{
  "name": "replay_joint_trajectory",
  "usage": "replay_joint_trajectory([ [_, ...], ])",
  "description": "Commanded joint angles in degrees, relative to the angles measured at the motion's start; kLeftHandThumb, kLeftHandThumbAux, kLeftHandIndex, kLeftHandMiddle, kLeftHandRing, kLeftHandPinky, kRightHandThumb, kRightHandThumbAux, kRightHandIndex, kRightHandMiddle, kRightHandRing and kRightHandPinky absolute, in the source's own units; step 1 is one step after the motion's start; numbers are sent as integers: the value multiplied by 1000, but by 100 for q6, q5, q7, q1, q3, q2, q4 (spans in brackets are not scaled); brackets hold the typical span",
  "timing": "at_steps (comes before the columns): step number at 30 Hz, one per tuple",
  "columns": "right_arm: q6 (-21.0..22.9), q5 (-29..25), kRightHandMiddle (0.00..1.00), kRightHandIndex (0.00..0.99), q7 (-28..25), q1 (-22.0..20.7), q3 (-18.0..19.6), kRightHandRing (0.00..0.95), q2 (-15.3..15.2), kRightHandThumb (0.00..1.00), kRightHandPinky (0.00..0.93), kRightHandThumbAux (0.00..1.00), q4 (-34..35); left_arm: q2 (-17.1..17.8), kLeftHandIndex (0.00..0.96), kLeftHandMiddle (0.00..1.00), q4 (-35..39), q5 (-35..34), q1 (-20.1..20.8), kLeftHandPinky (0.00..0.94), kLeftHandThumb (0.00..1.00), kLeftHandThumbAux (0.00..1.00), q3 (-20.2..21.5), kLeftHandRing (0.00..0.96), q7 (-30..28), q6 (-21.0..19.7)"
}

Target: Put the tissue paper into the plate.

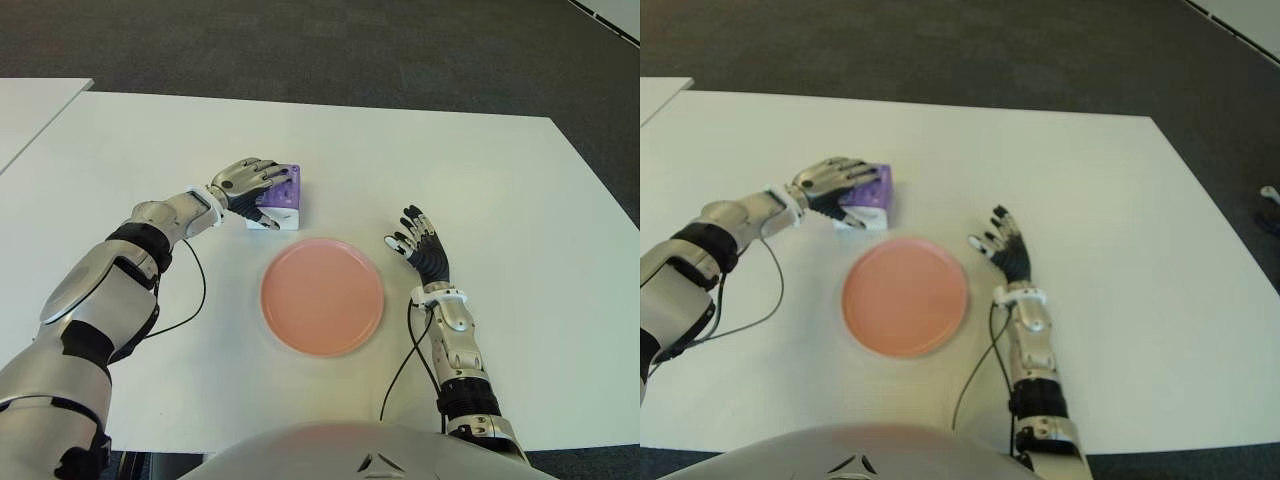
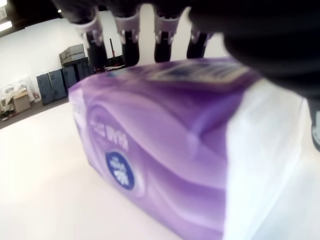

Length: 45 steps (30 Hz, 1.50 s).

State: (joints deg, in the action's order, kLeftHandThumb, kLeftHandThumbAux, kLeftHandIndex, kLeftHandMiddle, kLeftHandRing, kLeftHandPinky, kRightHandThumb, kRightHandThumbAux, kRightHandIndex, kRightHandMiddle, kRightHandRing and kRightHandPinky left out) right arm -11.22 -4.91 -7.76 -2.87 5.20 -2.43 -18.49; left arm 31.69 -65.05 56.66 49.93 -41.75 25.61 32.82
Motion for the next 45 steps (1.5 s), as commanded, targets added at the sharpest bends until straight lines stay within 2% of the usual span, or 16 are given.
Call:
replay_joint_trajectory([
  [1,520,-33,60,24,-19,371,-45,54,18,2,79,769,-256,33,0,0,73,54,-96,0,39,364,-33,0,217,-38],
  [9,488,-11,59,21,-90,399,-65,50,-23,1,78,758,-235,80,0,0,106,189,-29,0,32,362,-99,0,479,-199],
  [18,640,-6,63,22,-106,469,-99,54,-51,0,77,740,-53,122,0,0,105,458,53,0,11,353,-245,0,937,-489],
  [24,634,-12,66,21,-143,507,-110,55,-61,0,76,731,-26,14,0,0,-240,837,75,0,6,343,-620,0,1496,-851],
  [27,503,-43,69,23,-230,412,-47,57,-134,0,74,727,-297,-62,0,0,-467,1078,118,0,9,336,-881,0,1737,-1114],
  [30,536,-27,73,25,-208,475,-71,58,-102,0,75,726,-151,-79,0,0,-567,1198,168,0,5,331,-1029,0,1887,-1236],
  [38,578,2,76,29,-198,525,-99,61,-98,0,75,729,-83,-125,0,0,-769,1269,206,0,0,328,-1216,0,2158,-1408],
  [43,360,10,76,33,-294,497,-109,58,-130,0,75,737,-275,-138,0,0,-883,1274,200,0,0,333,-1277,0,2234,-1508],
  [45,429,30,78,37,-240,539,-121,59,-104,0,77,740,-177,-141,0,0,-937,1257,189,0,0,334,-1289,0,2198,-1526],
])
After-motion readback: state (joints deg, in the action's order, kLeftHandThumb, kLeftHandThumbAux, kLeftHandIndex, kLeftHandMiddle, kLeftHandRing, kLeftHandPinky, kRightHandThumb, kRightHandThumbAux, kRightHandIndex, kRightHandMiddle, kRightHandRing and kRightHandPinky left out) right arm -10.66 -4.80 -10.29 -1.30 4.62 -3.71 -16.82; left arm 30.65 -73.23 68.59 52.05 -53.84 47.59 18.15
